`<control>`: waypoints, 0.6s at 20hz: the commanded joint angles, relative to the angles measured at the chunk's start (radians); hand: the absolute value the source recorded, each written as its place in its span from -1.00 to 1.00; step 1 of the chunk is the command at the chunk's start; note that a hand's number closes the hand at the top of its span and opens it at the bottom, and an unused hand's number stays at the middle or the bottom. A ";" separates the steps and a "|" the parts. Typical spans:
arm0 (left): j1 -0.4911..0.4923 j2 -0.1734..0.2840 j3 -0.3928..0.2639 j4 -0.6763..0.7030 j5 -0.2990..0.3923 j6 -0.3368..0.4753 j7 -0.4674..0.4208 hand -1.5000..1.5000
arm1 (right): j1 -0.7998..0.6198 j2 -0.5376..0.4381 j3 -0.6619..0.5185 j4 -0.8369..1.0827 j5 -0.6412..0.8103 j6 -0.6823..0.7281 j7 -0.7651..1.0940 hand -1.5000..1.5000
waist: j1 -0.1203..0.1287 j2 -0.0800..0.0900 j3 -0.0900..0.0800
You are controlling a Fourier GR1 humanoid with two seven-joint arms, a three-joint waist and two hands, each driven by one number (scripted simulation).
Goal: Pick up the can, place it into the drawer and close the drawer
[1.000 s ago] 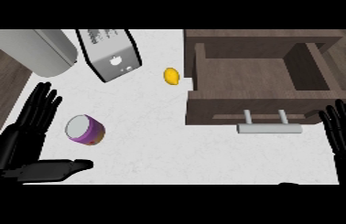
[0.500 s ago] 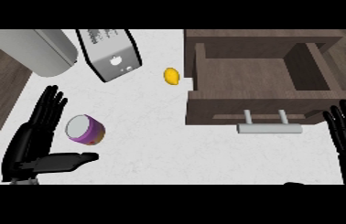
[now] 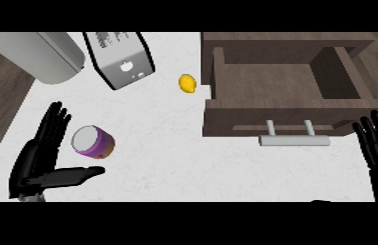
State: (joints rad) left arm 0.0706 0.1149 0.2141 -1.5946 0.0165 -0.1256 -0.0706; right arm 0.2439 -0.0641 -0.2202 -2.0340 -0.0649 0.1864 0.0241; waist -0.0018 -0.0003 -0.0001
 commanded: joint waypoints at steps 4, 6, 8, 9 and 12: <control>-0.037 -0.003 0.015 0.219 -0.038 0.008 -0.171 -1.00 | 0.014 0.030 0.034 -0.027 0.053 -0.007 0.026 -1.00 | -0.001 0.000 0.000; -0.027 0.012 0.016 0.174 -0.028 0.004 -0.133 -1.00 | -0.042 0.006 -0.011 0.004 0.013 -0.006 0.054 -1.00 | 0.001 0.000 0.000; -0.043 0.039 0.044 0.266 -0.014 -0.029 -0.189 -1.00 | -0.082 -0.044 -0.078 0.044 -0.039 0.019 0.044 -1.00 | 0.001 0.000 0.000; -0.017 0.064 0.066 0.257 -0.001 -0.051 -0.199 -1.00 | 0.027 0.045 0.023 -0.026 0.046 0.007 -0.019 -1.00 | 0.000 0.000 0.000; -0.054 0.075 0.073 0.340 -0.003 -0.056 -0.234 -1.00 | 0.016 0.046 0.008 -0.022 0.035 0.008 -0.020 -1.00 | -0.001 0.000 0.000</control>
State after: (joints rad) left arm 0.0302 0.1709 0.2727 -1.3400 0.0202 -0.1707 -0.2491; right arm 0.2529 -0.0341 -0.2175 -2.0557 -0.0415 0.1931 0.0254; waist -0.0024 -0.0004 -0.0001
